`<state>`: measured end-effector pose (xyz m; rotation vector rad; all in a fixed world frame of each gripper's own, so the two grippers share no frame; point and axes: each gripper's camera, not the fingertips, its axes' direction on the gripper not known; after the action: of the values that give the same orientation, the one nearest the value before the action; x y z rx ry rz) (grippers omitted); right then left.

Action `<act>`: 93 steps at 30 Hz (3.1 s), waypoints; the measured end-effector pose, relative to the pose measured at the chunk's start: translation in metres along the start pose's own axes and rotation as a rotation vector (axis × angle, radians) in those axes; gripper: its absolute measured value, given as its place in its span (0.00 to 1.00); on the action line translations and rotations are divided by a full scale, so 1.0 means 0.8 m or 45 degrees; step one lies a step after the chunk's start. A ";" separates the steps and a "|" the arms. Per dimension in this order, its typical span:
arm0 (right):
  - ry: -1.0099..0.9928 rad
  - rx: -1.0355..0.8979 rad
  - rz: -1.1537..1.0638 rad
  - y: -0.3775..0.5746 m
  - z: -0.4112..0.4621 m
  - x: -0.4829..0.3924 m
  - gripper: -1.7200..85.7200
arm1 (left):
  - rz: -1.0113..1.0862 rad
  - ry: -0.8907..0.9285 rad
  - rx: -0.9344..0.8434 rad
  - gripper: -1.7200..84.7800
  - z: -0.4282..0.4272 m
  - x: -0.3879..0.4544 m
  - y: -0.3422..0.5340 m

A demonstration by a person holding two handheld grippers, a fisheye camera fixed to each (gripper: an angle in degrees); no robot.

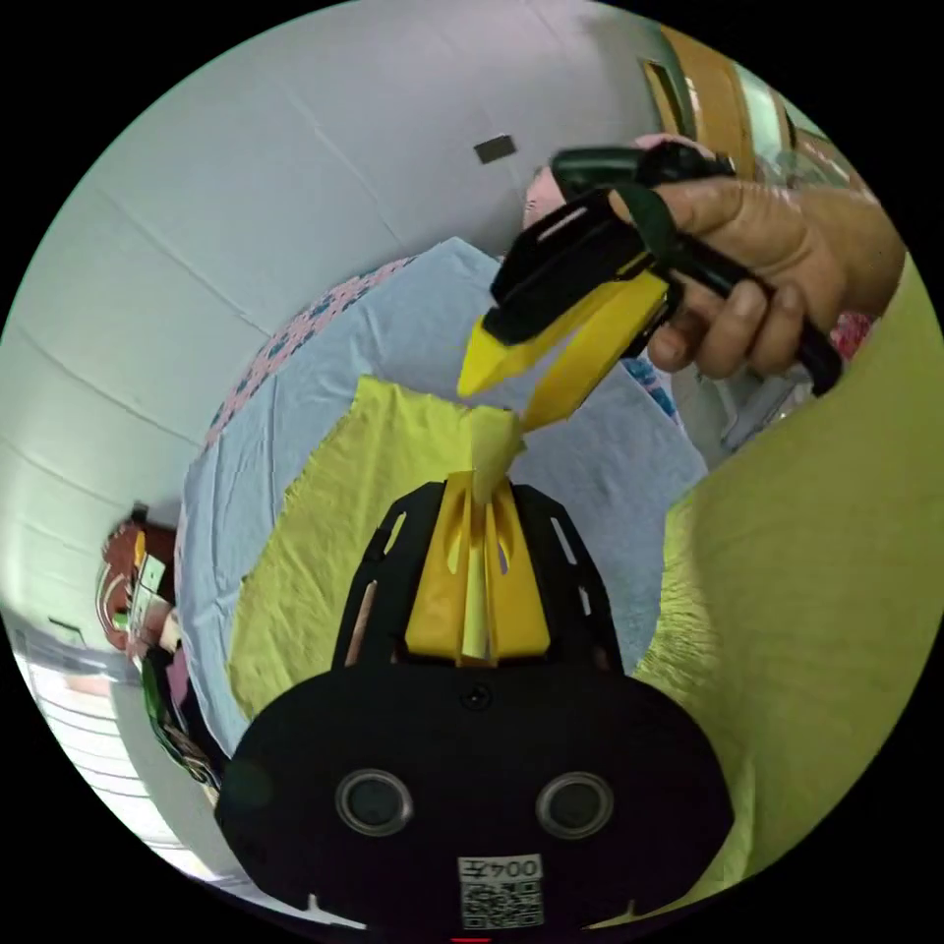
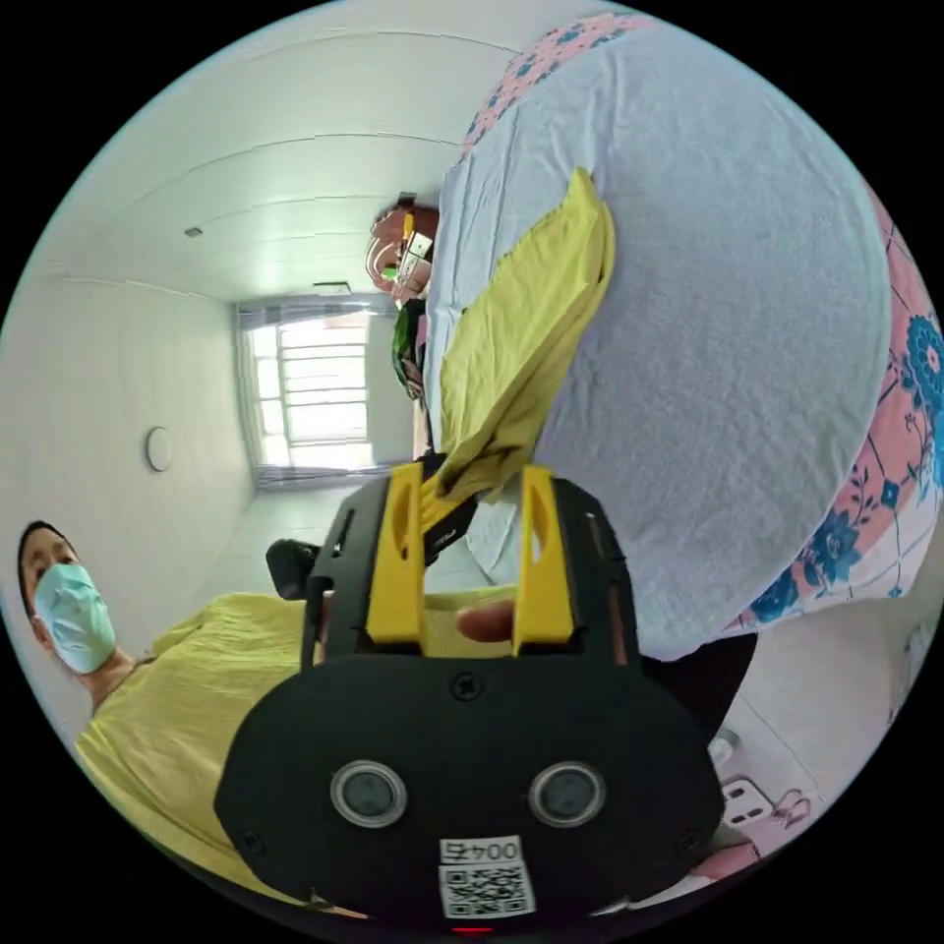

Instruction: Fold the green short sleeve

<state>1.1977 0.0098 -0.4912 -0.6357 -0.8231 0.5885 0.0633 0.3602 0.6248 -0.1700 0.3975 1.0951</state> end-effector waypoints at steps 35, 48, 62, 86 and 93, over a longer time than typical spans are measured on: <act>0.052 0.011 -0.064 -0.450 0.366 -0.093 0.02 | -1.187 0.301 0.463 0.03 -0.129 -0.252 0.494; 0.473 -0.139 -0.275 -0.463 0.754 -0.171 0.03 | -1.790 0.488 0.677 0.04 -0.060 -0.357 0.897; 0.794 -0.159 -0.298 -0.434 1.057 -0.122 0.04 | -2.158 0.718 0.767 0.04 0.062 -0.405 1.191; 1.083 -0.173 -1.087 -0.027 0.998 -0.034 0.09 | -2.194 0.419 0.728 0.03 0.040 -0.464 1.353; 1.360 -0.221 -1.249 0.139 1.036 0.052 0.10 | -1.842 0.487 0.457 0.02 0.117 -0.522 1.253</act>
<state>0.5267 0.3452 -0.1190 -0.5167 -0.0852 -0.7038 -0.9719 0.4991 0.9360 -0.2768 0.6377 -0.4471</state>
